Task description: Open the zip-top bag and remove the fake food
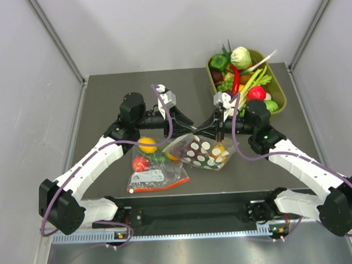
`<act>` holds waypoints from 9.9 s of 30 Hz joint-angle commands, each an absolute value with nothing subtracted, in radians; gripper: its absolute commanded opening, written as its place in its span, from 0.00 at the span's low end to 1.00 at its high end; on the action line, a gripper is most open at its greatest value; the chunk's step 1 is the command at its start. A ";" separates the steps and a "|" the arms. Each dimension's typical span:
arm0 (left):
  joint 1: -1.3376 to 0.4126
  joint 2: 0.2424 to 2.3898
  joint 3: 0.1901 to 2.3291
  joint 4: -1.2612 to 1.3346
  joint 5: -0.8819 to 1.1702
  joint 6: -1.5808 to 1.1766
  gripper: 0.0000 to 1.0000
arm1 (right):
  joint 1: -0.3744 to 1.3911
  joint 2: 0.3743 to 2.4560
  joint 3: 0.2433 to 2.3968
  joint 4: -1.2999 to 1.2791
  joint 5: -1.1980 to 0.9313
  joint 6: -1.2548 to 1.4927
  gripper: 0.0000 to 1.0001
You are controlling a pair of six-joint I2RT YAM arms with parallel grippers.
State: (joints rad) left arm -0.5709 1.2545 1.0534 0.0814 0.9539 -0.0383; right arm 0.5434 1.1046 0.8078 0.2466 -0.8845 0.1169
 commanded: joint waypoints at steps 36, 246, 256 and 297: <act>-0.574 1.266 1.026 0.035 0.925 0.020 0.02 | 0.528 0.966 0.887 0.341 -0.591 0.133 0.00; -0.453 0.962 0.793 -0.072 0.156 -0.377 0.00 | 0.609 1.279 0.899 0.048 0.021 0.255 0.00; -0.456 1.068 0.741 0.103 0.302 -0.411 0.00 | 0.607 1.240 0.868 0.008 0.012 0.235 0.22; -0.472 0.988 0.773 0.112 0.413 -0.359 0.00 | 0.761 1.488 1.109 0.019 -0.146 0.226 0.49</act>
